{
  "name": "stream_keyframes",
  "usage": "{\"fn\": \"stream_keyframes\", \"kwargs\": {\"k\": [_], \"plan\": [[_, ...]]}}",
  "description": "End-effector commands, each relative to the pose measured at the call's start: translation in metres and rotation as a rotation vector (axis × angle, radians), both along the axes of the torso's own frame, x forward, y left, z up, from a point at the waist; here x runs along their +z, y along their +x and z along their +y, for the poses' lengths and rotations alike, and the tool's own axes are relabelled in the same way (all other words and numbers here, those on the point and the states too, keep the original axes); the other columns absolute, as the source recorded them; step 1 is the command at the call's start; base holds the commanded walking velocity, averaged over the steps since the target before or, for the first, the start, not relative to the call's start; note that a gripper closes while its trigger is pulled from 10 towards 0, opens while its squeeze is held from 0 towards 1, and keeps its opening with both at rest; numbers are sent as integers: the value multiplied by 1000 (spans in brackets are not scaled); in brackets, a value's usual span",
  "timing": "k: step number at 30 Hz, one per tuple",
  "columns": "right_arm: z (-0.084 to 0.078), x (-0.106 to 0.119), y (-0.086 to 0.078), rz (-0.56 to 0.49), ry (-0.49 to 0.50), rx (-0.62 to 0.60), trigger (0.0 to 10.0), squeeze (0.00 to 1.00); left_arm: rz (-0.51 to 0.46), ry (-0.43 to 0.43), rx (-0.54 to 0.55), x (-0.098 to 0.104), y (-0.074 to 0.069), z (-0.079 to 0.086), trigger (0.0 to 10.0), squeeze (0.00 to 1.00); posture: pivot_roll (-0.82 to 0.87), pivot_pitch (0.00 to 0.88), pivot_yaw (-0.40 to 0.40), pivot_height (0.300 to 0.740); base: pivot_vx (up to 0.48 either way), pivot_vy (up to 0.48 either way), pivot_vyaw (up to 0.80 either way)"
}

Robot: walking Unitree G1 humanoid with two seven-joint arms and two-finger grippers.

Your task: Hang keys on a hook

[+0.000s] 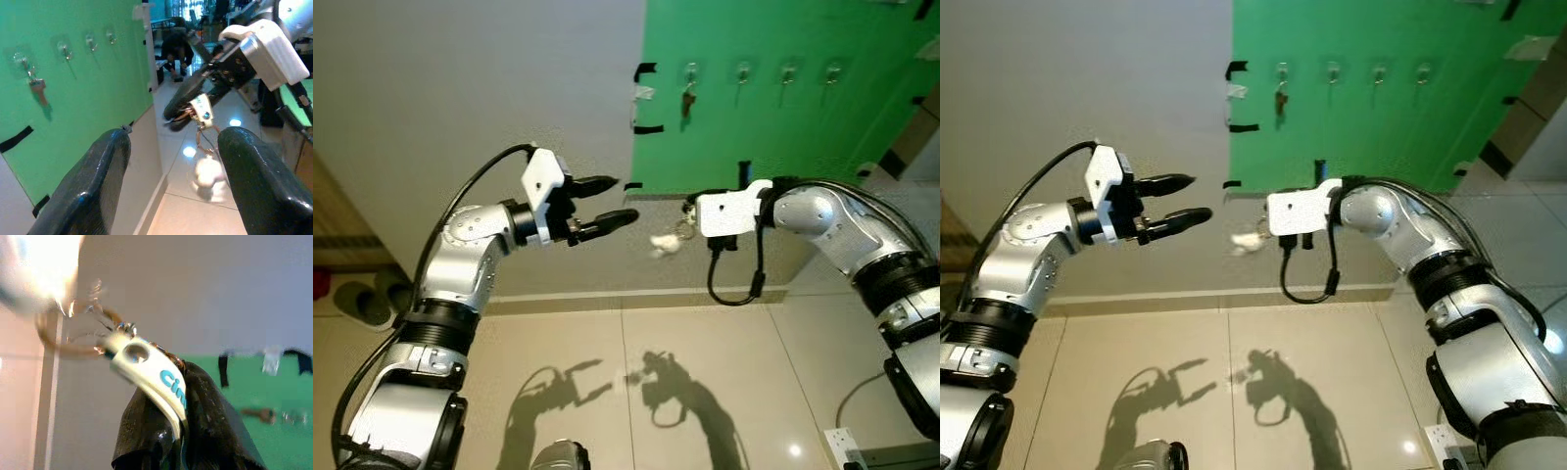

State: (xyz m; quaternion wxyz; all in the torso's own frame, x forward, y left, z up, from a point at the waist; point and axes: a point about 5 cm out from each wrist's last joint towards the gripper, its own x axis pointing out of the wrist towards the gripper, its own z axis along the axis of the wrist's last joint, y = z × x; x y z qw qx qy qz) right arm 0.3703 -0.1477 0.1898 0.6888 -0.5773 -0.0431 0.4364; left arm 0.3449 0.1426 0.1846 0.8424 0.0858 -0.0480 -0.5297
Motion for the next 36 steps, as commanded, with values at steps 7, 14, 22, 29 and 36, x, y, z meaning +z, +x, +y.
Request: {"fn": "stream_keyframes", "kwargs": {"k": [7,14,22,29,36], "plan": [[1,27,5,-76,49,14,0,0,-22,5,-56,11,0,-9,10000,0,-18,0,12,740,0,0,0],[9,37,8,-104,70,24,0,0,4,9,-85,12,0,-7,10000,0,-12,0,15,740,0,0,0],[15,42,9,-71,99,54,0,0,20,-5,-88,17,9,-11,10000,0,-10,0,24,740,0,0,0],[25,48,6,-62,135,106,0,0,30,-24,-107,23,13,-10,10000,0,-16,0,44,740,0,0,0],[35,51,0,-6,172,182,0,0,52,-45,-161,29,17,-10,10000,0,-17,0,50,740,0,0,0]]}}
